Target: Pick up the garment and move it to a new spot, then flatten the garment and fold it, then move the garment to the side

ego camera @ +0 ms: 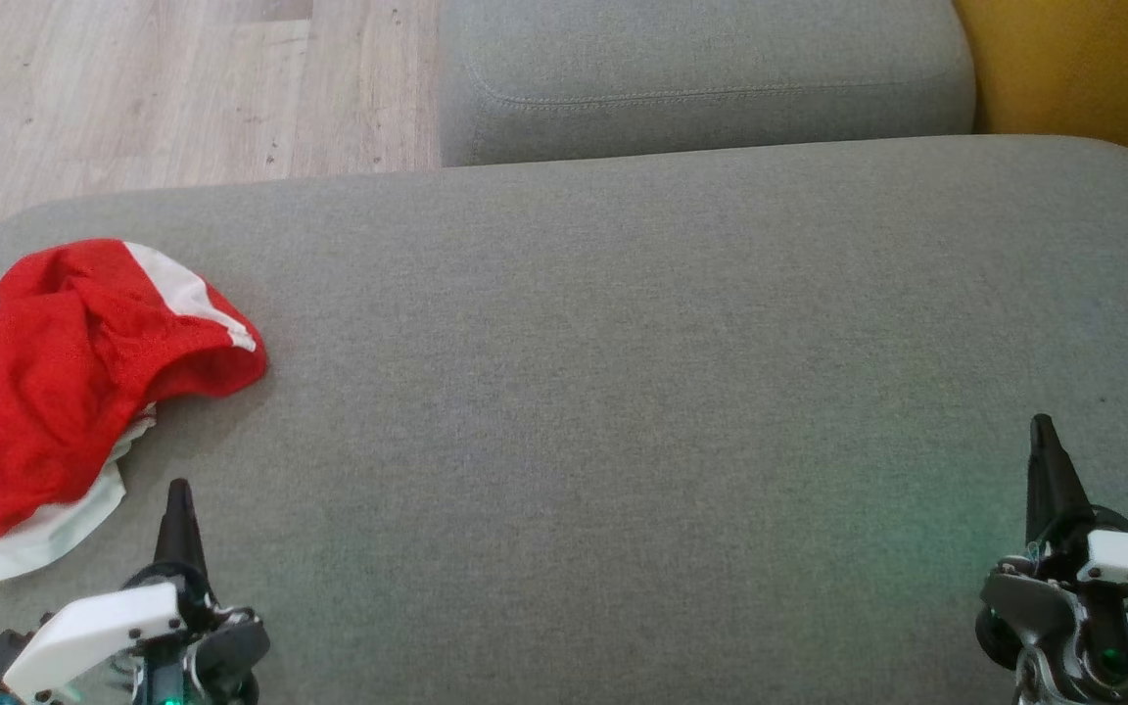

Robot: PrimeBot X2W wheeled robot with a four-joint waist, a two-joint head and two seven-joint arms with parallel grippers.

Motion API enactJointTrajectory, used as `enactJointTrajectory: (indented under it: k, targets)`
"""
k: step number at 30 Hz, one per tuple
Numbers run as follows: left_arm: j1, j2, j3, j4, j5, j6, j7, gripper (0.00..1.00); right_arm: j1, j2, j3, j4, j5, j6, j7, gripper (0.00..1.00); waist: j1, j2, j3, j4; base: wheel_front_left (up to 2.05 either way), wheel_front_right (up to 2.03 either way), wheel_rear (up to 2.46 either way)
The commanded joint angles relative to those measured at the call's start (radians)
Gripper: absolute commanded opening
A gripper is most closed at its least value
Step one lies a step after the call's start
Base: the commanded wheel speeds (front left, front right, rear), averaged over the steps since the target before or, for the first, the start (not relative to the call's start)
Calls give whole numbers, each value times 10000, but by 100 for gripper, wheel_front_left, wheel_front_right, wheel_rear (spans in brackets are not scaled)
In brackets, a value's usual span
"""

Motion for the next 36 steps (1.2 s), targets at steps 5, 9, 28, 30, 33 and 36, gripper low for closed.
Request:
enactJointTrajectory:
  k: [5,9,28,30,33,36]
  targets:
    - [-474,56,400,-370,-57,-63,69,0,-535,-54,208,-390,75,-6,55,0,0,0,0,0,0,0,0]
    - [-474,56,400,-370,-57,-63,69,0,-535,-54,208,-390,75,-6,55,0,0,0,0,0,0,0,0]
    - [57,-14,-102,408,427,6,-270,100,77,-102,248,302,-319,0,-226,100,0,0,22,-4,0,0,0]
    - [33,-12,-104,399,657,5,-329,100,42,-152,336,310,-475,0,-310,100,0,0,32,-8,0,0,0]
    - [3,-11,-110,381,1057,3,-417,100,-27,-211,438,342,-749,-1,-413,100,0,0,50,-14,0,0,0]
    - [-27,-9,-111,371,1508,1,-505,100,-102,-243,481,342,-1097,-1,-503,100,0,0,72,-19,0,0,0]
